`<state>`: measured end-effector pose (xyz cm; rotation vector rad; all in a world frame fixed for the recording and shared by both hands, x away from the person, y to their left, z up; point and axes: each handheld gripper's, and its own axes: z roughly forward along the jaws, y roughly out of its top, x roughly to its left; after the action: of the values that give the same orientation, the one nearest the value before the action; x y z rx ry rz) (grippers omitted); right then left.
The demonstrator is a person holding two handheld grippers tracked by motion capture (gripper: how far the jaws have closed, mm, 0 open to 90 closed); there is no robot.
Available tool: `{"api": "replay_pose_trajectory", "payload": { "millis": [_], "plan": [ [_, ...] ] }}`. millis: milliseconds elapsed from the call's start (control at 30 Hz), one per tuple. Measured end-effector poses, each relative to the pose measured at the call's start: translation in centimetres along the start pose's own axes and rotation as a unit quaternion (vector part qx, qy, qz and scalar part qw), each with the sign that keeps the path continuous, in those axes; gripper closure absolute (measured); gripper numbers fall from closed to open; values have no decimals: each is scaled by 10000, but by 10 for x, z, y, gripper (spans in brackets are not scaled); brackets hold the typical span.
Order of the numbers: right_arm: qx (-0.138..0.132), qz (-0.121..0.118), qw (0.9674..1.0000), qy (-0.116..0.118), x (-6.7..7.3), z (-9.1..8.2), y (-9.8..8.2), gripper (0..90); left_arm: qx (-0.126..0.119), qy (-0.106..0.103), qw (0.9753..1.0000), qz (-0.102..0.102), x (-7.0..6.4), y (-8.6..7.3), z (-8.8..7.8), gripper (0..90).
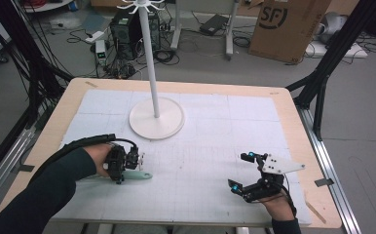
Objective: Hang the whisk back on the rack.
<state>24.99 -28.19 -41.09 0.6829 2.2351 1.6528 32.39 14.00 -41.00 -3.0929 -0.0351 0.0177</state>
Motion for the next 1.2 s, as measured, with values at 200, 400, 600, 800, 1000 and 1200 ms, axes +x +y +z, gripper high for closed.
{"api": "replay_pose_trajectory", "payload": {
  "millis": [200, 400, 600, 800, 1000, 1200],
  "plan": [
    [14, 9, 10000, 17, 1, 0, 0, 5, 20, 32, 10000, -13, -1, 0, 0, 692],
    [5, 16, 10000, 1, 0, -1, 0, 5, -86, 33, 10000, -38, 0, -3, -4, 692],
    [-7, 31, 10000, -11, 0, -1, 0, 4, -384, 71, 9992, -118, 0, -8, -16, 692],
    [-12, 28, 10000, -1, -1, -2, 0, 5, -587, 97, 9980, -218, 2, -15, -26, 692],
    [-27, 4, 10000, -9, -1, -1, 0, 5, -819, 119, 9959, -365, 4, -20, -35, 692],
    [-21, 33, 10000, -15, -1, -2, -1, 5, -1014, 105, 9939, -422, 6, -23, -42, 692]
  ]
}}
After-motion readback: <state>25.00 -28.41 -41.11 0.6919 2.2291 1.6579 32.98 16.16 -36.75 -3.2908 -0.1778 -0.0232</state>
